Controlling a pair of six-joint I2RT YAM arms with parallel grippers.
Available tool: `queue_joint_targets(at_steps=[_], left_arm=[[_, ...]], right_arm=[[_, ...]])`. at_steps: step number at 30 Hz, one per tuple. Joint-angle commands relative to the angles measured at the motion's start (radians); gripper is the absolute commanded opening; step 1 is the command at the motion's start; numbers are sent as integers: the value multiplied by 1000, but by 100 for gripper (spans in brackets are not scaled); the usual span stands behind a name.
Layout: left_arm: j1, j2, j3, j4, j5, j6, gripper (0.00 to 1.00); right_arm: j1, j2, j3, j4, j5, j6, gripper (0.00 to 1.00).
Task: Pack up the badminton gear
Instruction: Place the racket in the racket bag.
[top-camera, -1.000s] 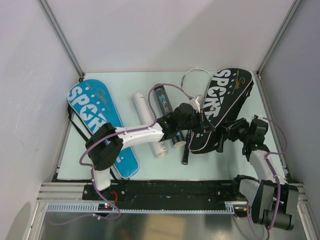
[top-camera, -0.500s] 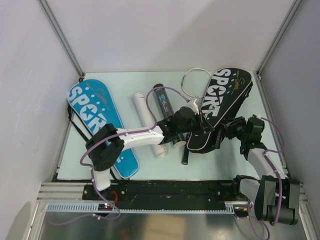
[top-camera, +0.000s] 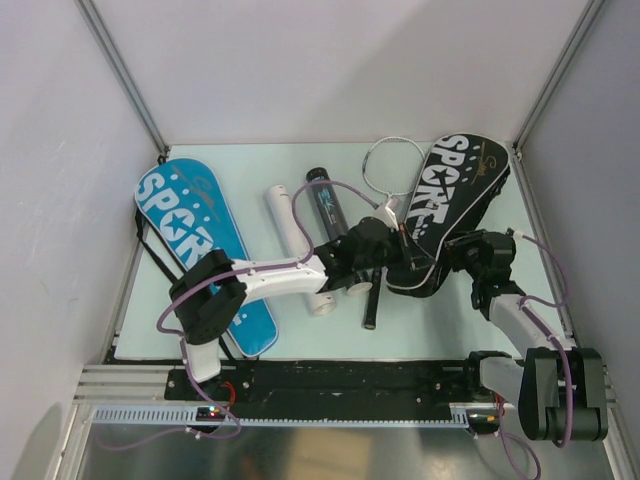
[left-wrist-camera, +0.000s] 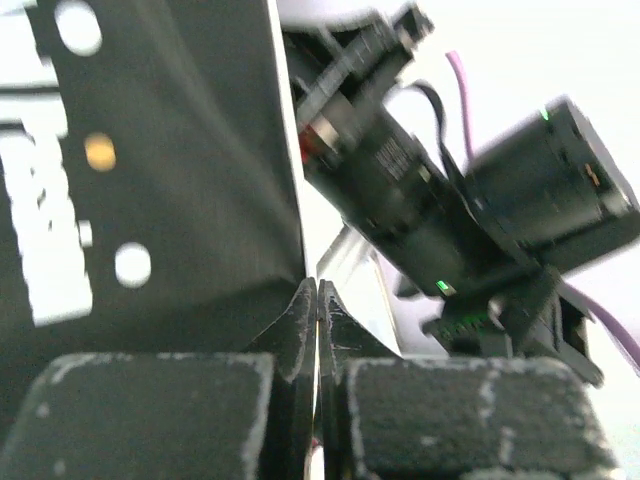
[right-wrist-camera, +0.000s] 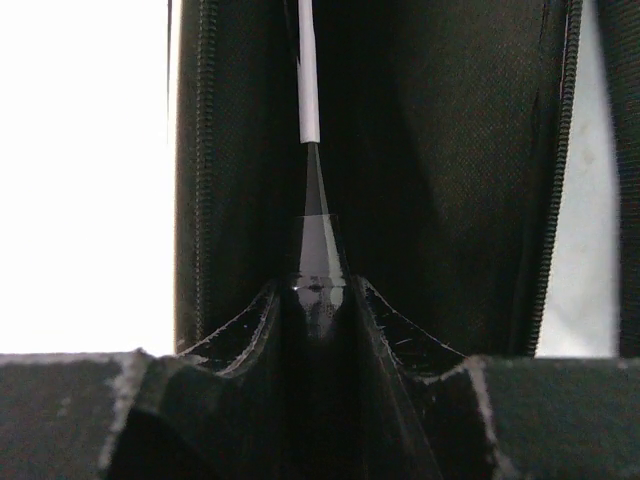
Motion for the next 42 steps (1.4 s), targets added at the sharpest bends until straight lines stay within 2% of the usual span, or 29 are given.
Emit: queue_joint_targets(at_steps=[1, 8, 15, 16, 18, 21, 24, 27, 35, 42], left_arm=[[-97, -51, 61, 41, 206, -87, 0], [-79, -31, 61, 43, 188, -72, 0], [-23, -89, -8, 40, 142, 49, 1], [-10, -108, -28, 36, 125, 85, 3], [14, -151, -45, -18, 66, 190, 14], [36, -187, -10, -207, -106, 413, 26], [47, -166, 43, -339, -194, 581, 35], [52, -107, 110, -402, -174, 679, 39], [44, 49, 215, -414, 16, 746, 53], [27, 131, 266, -413, -1, 790, 57]], right_arm=[[22, 16, 29, 14, 468, 83, 10], [69, 11, 39, -8, 549, 6, 19], [47, 95, 39, 46, 420, -68, 29], [48, 109, 37, 49, 417, -70, 30], [48, 135, 32, 65, 411, -71, 29], [47, 165, 30, 97, 393, -73, 29], [44, 178, 29, 113, 371, -76, 28], [41, 177, 28, 117, 357, -86, 28], [0, 173, 28, 135, 275, -99, 28], [-15, 144, 28, 111, 252, -117, 30]])
